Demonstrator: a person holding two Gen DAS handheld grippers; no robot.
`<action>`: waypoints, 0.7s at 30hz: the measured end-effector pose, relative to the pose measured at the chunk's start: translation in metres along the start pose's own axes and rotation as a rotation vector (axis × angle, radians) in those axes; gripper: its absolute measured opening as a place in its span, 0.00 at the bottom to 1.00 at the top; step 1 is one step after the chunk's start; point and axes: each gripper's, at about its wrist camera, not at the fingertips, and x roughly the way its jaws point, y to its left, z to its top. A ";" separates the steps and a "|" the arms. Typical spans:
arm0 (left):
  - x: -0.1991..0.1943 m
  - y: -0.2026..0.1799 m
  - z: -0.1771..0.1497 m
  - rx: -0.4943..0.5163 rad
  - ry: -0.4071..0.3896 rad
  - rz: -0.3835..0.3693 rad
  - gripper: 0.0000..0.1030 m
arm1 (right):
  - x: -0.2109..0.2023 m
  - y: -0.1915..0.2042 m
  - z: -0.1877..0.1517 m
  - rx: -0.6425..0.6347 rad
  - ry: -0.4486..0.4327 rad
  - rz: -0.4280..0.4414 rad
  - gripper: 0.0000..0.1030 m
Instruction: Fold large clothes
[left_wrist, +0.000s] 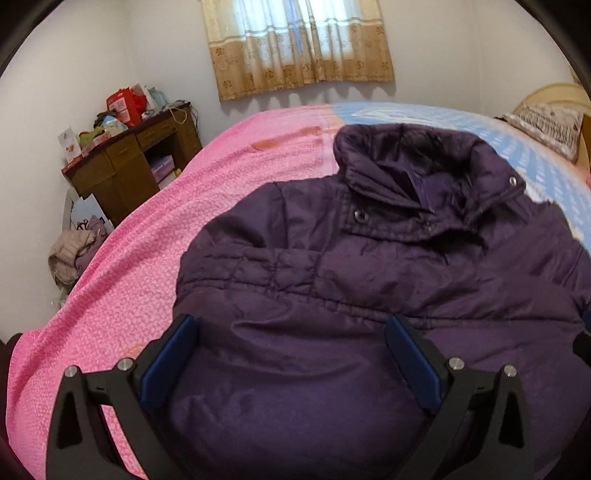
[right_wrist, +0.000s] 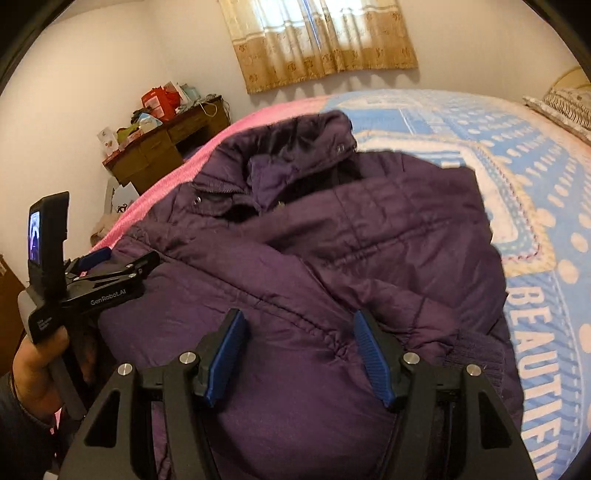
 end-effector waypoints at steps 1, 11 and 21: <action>-0.001 -0.002 -0.001 0.009 -0.001 0.011 1.00 | 0.003 0.000 0.001 0.001 0.008 0.000 0.61; 0.008 -0.024 -0.009 0.123 0.079 0.108 1.00 | 0.026 0.017 0.001 -0.105 0.056 -0.114 0.61; 0.008 -0.028 -0.009 0.141 0.082 0.126 1.00 | 0.032 0.026 -0.001 -0.173 0.078 -0.192 0.61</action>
